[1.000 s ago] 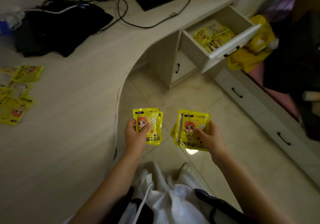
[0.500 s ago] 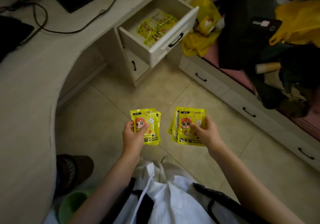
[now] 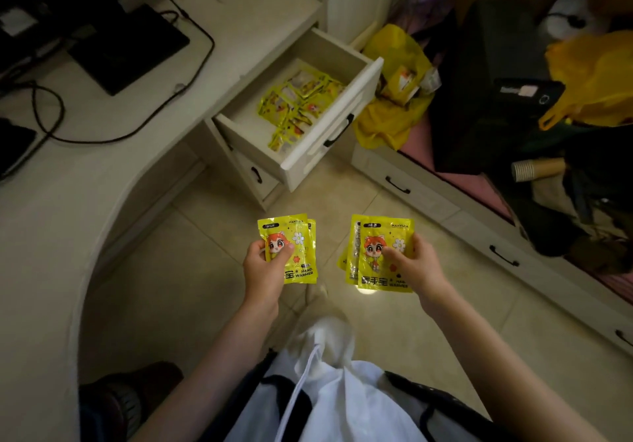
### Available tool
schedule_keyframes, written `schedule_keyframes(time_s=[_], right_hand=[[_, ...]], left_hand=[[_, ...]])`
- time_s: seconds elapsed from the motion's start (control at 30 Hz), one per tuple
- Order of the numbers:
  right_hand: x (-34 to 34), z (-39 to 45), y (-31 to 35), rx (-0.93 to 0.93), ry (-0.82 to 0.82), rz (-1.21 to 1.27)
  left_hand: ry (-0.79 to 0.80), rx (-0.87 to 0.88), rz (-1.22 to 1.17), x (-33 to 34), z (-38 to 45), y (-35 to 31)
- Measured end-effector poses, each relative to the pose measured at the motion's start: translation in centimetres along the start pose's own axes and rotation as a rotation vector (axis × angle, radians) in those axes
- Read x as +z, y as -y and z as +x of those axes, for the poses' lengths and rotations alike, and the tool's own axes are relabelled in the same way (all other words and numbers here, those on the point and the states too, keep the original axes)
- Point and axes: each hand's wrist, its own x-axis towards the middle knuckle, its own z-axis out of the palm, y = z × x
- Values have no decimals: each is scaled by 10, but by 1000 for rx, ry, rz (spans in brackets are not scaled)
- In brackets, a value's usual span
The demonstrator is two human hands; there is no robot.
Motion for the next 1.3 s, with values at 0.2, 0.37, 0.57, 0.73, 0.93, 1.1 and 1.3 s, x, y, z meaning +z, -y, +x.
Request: schedule_keyframes(time_s=[0.2, 0.37, 0.57, 0.73, 0.93, 1.1, 1.3], right_hand=[[16, 65, 76, -21, 24, -50], [23, 115, 123, -52, 49, -99], [20, 177, 168, -81, 110, -142], [10, 235, 212, -115, 203, -254], [-1, 299, 267, -146, 340, -393], [12, 334, 296, -177, 467, -487], [55, 362, 315, -205, 569, -606]], left_hand=[[-5, 9, 21, 26, 72, -56], [-28, 7, 13, 50, 122, -86], [-77, -30, -22, 86, 163, -108], [-177, -72, -96, 123, 192, -125], [-330, -150, -274, 172, 208, -138], [-425, -235, -366, 196, 217, -135], [-509, -289, -429, 196, 230, -134]])
